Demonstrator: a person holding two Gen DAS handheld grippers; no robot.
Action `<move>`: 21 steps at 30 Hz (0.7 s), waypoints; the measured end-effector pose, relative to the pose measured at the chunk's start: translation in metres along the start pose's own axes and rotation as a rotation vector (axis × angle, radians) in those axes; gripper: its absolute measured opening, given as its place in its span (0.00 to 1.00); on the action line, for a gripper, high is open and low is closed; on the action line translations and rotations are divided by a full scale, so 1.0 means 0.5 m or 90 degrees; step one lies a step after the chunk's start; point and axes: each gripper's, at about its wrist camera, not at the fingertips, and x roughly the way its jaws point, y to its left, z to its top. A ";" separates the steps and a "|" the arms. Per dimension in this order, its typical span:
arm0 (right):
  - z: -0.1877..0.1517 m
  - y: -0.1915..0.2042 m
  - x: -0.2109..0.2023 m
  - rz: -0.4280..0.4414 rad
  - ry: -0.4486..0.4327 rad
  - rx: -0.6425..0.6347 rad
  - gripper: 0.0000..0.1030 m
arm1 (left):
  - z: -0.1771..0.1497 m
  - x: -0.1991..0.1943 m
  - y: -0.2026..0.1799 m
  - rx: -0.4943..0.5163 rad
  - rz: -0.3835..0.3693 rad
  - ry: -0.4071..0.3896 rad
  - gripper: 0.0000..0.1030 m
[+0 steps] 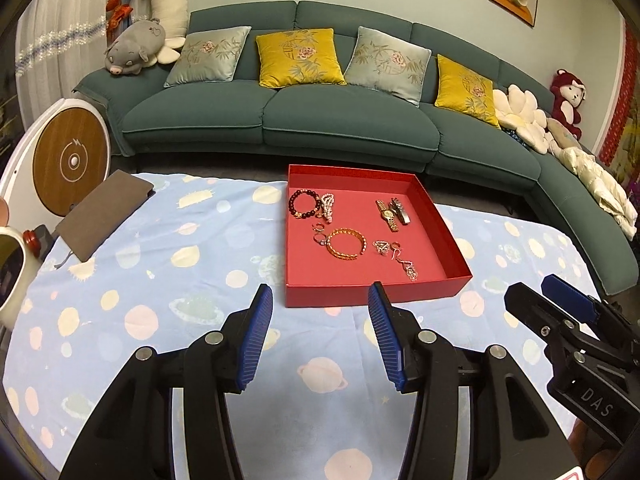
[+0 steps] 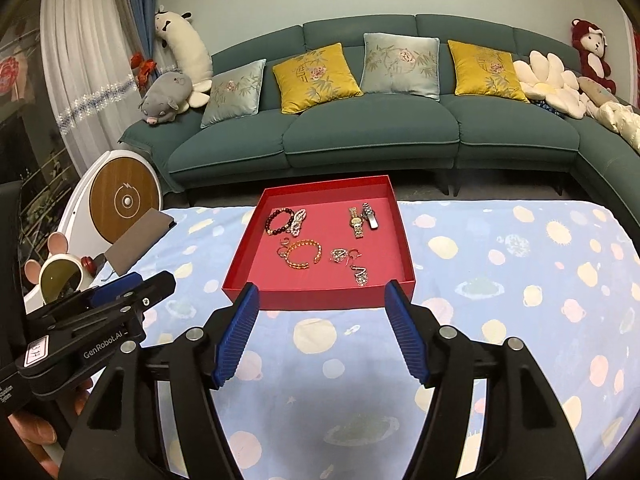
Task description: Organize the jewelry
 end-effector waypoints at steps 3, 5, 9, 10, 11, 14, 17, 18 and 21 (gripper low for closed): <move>-0.006 0.007 0.007 -0.007 0.006 -0.013 0.61 | -0.009 0.003 -0.009 0.014 0.004 0.001 0.46; -0.008 0.008 0.011 -0.008 0.011 -0.017 0.61 | -0.011 0.010 -0.012 0.017 0.000 0.007 0.46; -0.014 0.007 0.017 -0.022 0.014 -0.027 0.62 | -0.011 0.015 -0.015 0.016 -0.002 0.013 0.46; -0.016 0.005 0.018 -0.024 0.015 -0.026 0.62 | -0.012 0.015 -0.017 0.017 -0.002 0.013 0.46; -0.018 0.002 0.020 -0.025 0.018 -0.024 0.62 | -0.013 0.015 -0.020 0.018 -0.001 0.012 0.47; -0.024 -0.002 0.021 -0.028 0.024 -0.024 0.62 | -0.013 0.013 -0.022 0.018 0.003 0.007 0.51; -0.028 0.003 0.020 -0.029 0.026 -0.032 0.63 | -0.015 0.010 -0.026 0.021 0.006 0.004 0.51; -0.029 0.004 0.020 -0.030 0.025 -0.034 0.64 | -0.016 0.010 -0.027 0.022 0.006 0.004 0.51; -0.031 0.008 0.017 -0.032 0.022 -0.039 0.67 | -0.019 0.006 -0.033 0.029 0.008 0.001 0.51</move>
